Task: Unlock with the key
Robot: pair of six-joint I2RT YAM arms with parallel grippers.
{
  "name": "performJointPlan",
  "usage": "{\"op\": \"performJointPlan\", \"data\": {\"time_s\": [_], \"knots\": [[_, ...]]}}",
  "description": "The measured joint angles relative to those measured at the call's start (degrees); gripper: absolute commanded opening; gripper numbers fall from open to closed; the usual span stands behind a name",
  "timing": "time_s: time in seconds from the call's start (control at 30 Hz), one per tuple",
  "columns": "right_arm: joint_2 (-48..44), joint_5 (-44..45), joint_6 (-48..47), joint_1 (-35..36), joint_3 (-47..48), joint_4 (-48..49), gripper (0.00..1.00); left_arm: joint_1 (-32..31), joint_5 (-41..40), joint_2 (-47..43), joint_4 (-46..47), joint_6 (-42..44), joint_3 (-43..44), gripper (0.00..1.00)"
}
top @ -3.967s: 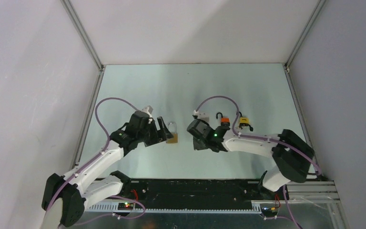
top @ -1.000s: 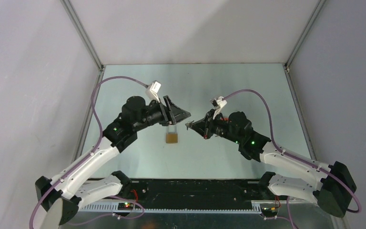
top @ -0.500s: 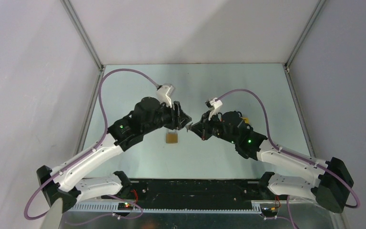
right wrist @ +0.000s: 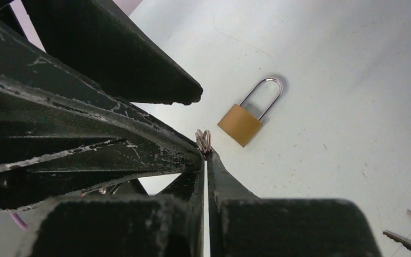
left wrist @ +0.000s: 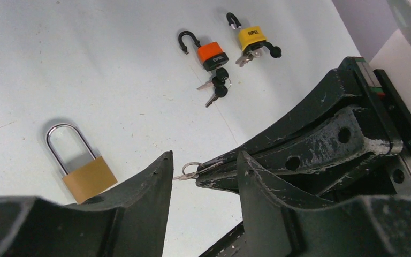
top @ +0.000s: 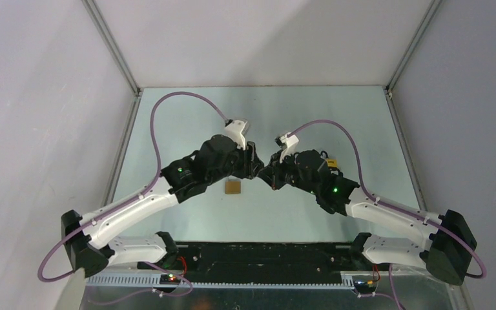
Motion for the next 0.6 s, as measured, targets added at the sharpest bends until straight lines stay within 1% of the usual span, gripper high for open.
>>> {"op": "performJointPlan", "data": {"time_s": [0.47,0.53,0.6], "knots": [[0.1,4.0,-0.1,0.3,0.0,-2.0,0.0,-2.4,-6.6,4.2,-1.1,-2.6,1.2,0.45],[0.2,4.5,-0.1,0.3,0.0,-2.1,0.0,-2.7,-7.3,4.8,-1.4,-2.8,1.6,0.42],[0.3,4.9,-0.1,0.5,0.0,-2.3,0.0,-3.0,-7.7,5.2,-1.5,-3.1,1.9,0.37]]}}
